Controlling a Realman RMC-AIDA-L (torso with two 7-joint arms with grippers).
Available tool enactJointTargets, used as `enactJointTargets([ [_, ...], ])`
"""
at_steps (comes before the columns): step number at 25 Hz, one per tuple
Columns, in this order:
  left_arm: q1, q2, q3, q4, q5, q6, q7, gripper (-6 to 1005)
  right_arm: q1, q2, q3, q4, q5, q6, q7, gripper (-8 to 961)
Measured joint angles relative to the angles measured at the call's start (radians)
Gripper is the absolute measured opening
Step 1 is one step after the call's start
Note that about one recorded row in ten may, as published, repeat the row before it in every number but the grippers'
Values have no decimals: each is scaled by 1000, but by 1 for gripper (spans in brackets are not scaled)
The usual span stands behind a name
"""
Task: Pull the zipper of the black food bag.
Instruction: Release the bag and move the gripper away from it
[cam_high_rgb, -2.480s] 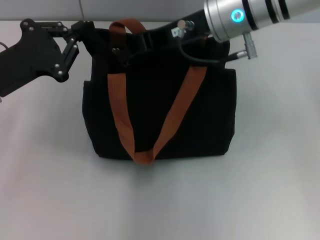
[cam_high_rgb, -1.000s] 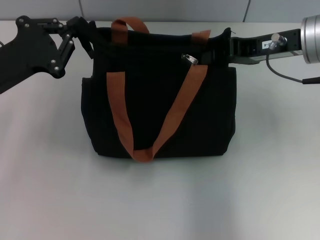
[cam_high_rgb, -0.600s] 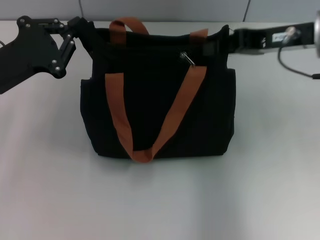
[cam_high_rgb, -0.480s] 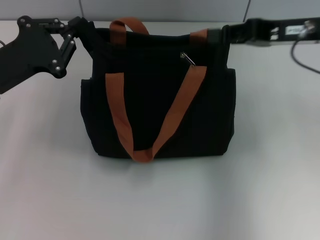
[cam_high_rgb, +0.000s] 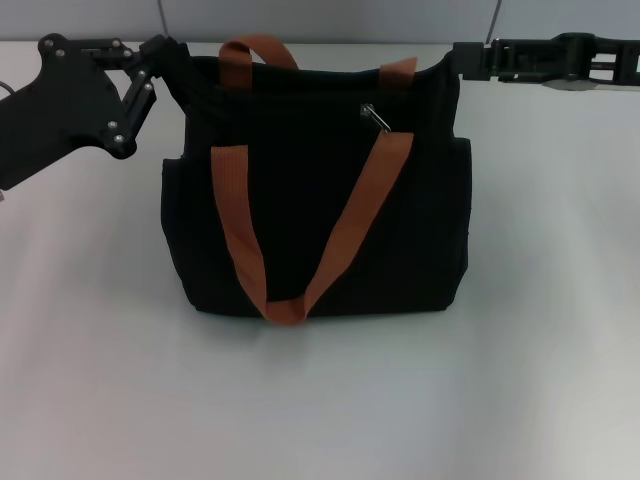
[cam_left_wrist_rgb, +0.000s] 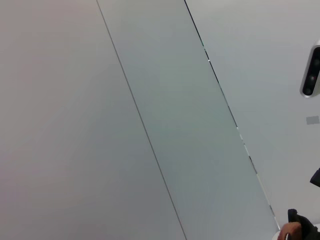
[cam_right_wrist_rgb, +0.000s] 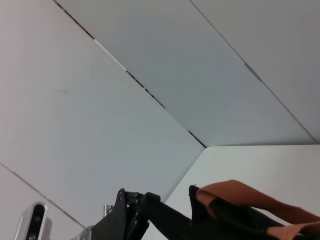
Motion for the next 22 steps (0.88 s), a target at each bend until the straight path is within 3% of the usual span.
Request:
enactJointTargets([
  [3, -1, 0, -1, 0, 0, -1, -1, 107, 4, 0, -2, 0, 0, -1, -1, 534],
  [11, 3, -2, -1, -4, 0, -1, 0, 109, 5, 1, 8, 22, 7, -6, -62, 607],
  [13, 7, -6, -3, -7, -2, -10, -15, 110, 2, 0, 30, 106, 46, -12, -161, 611],
  [16, 18, -5, -7, -8, -13, -30, -74, 111, -1, -24, 79, 240, 107, -66, -323, 618],
  [20, 30, -1, -4, 5, -8, -32, -122, 112, -19, -24, 95, 270, 113, -92, -428, 627],
  [22, 41, 7, -1, 30, -2, -32, -196, 167, -37, -16, 96, 275, 118, -114, -504, 631],
])
